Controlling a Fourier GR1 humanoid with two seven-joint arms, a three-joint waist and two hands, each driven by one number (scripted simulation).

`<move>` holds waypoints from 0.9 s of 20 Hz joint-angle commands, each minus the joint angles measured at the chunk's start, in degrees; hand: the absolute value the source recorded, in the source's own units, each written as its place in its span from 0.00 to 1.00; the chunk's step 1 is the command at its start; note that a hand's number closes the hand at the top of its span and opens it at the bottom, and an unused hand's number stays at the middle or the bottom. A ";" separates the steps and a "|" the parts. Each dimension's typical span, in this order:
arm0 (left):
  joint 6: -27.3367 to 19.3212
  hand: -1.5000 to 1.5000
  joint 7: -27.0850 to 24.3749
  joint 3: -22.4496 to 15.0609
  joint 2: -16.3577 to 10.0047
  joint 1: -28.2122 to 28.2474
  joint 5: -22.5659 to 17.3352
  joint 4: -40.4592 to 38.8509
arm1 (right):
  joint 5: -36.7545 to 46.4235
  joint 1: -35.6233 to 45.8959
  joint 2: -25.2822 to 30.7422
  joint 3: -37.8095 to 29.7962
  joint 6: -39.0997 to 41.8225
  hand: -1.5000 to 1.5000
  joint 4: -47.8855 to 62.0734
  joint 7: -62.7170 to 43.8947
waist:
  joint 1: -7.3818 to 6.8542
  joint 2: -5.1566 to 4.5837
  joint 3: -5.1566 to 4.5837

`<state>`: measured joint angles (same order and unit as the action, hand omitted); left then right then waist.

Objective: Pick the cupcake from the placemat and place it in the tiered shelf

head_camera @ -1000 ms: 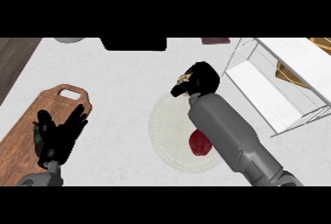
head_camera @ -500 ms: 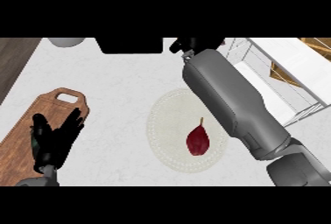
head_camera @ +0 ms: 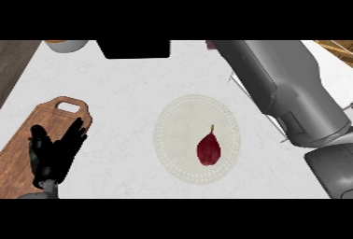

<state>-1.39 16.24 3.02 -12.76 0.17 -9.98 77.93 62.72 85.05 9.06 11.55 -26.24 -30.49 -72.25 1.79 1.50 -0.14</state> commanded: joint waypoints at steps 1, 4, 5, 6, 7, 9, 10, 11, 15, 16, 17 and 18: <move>-0.51 0.50 0.17 1.45 -0.76 -0.45 -0.25 -0.55 | 2.09 4.45 3.48 -2.86 5.90 1.00 -0.59 -13.01 | 0.66 -0.03 0.07; -0.10 0.50 -1.18 0.65 -0.77 1.21 0.72 -0.07 | 4.39 4.60 4.87 -4.01 6.08 1.00 -1.12 -13.01 | 0.59 -0.05 0.08; -0.25 0.50 -1.35 1.12 -0.25 -0.41 0.13 -0.99 | 4.18 7.20 6.74 -4.95 8.24 1.00 -0.72 -13.01 | 0.35 -0.33 0.04; 0.27 0.50 -0.87 1.09 -0.48 -1.70 -0.11 -1.19 | 4.02 5.41 8.59 -5.69 6.39 1.00 -0.87 -11.55 | 0.06 -0.74 0.08; 0.15 0.50 -0.07 0.24 0.26 0.88 -0.23 0.89 | 3.70 5.65 9.23 -5.97 9.79 1.00 -1.93 -11.37 | 0.42 -0.11 0.14; 1.57 0.50 -1.32 0.00 0.33 2.01 -0.54 0.14 | 4.71 7.82 9.86 -6.49 11.51 1.00 -1.82 -12.02 | -0.53 -0.47 0.07; -0.76 0.50 -1.72 0.50 1.18 0.22 0.45 -1.53 | 3.67 4.16 10.35 -6.87 11.67 1.00 -4.17 -9.93 | 1.19 -0.16 0.13; -0.50 0.50 -1.05 -0.30 1.01 0.79 0.79 0.28 | 3.12 5.14 12.52 -8.19 13.09 1.00 -3.58 -8.41 | 0.21 -0.42 0.15; -2.97 0.50 -1.08 -0.93 2.97 -1.61 2.20 -1.34 | 0.41 2.37 14.65 -11.03 16.19 1.00 -6.39 -4.01 | 0.55 -0.62 0.16; 0.84 0.50 -0.03 0.91 -0.05 0.40 -0.59 0.36 | 0.38 -1.35 14.95 -11.28 14.56 1.00 -6.10 -2.65 | -0.26 -0.74 0.18; -2.18 0.50 -0.44 -0.72 2.18 -1.87 2.12 -2.06 | -0.15 -0.23 15.21 -11.43 17.35 1.00 -8.38 -2.38 | 0.38 -0.70 0.15; -1.20 0.50 -1.82 -0.03 1.90 -0.01 1.23 -1.54 | 0.21 -3.38 13.57 -10.52 17.52 1.00 -10.37 -3.32 | 0.73 -0.38 0.15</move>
<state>-2.15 15.33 3.08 -11.56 -0.21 -9.14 76.94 63.87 85.04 22.65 1.58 -15.45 -36.89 -67.95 2.18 1.00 0.01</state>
